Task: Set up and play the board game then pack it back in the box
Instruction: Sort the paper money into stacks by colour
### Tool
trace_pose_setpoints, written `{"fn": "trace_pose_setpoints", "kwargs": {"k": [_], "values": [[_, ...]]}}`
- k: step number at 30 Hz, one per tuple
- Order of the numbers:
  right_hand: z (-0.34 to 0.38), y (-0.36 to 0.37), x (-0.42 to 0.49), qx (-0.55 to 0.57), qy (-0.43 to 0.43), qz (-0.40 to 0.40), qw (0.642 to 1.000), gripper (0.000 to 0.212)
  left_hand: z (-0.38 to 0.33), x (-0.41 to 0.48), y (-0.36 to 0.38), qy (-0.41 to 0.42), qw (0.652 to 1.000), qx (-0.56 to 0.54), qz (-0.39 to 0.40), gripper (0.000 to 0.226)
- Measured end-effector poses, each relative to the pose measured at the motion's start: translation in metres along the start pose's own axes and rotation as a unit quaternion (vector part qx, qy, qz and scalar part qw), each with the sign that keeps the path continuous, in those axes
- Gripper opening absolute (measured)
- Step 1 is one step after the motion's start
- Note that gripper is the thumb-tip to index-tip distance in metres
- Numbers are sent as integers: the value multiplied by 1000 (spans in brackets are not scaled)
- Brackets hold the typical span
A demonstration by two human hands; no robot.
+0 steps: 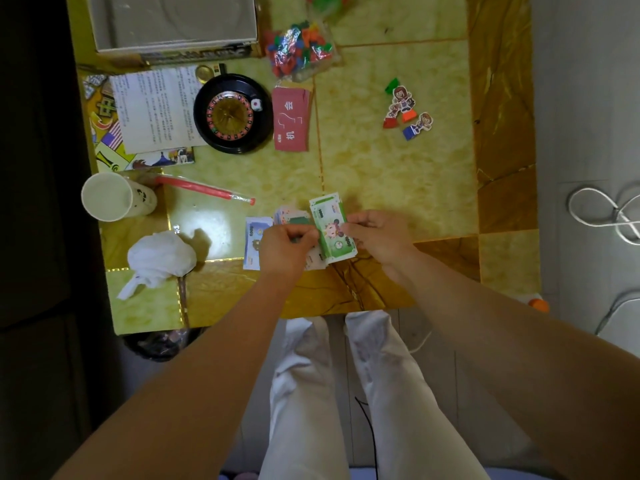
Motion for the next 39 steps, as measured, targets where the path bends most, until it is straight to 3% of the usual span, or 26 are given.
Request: {"fn": "trace_pose_setpoints", "kwargs": {"k": [5, 9, 14, 21, 27, 30, 32, 35, 37, 39], "values": [[-27, 0, 14, 4, 45, -81, 996, 20, 20, 3, -39, 26, 997, -18, -67, 23], [-35, 16, 21, -47, 18, -132, 990, 20, 31, 5, -53, 48, 994, -66, -78, 31], [-27, 29, 19, -180, -20, -192, 964, 13, 43, 11, -55, 64, 993, -85, -58, 34], [-24, 33, 17, -246, -42, -225, 942, 17, 43, 10, -51, 66, 991, -115, -27, 28], [-32, 35, 30, -247, -35, -240, 938, 18, 34, 10, -47, 85, 988, -130, 23, 35], [-29, 29, 22, -166, -52, -254, 951, 11, 27, 6, -42, 107, 983, -140, 52, 57], [-17, 30, 15, -81, -99, -214, 968, 7, 20, 2, -34, 109, 980, -151, 73, 77], [-2, 43, 2, 19, -93, -36, 995, 17, 9, -4, -15, 82, 975, -176, 108, 92], [0, 52, -4, 55, -57, 72, 994, 17, 5, -6, -3, 61, 978, -161, 122, 93], [1, 46, -1, 55, -59, 83, 993, 10, -3, -8, 8, 56, 979, -142, 133, 83]]}}
Point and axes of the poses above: each hand's wrist, its own x-axis towards the middle knuckle, its own y-axis out of the palm, z = x × y, the point moved 7 cm from there along x, towards the middle knuckle, and after that the axes turned 1 degree about -z, right-handed, at the moved point
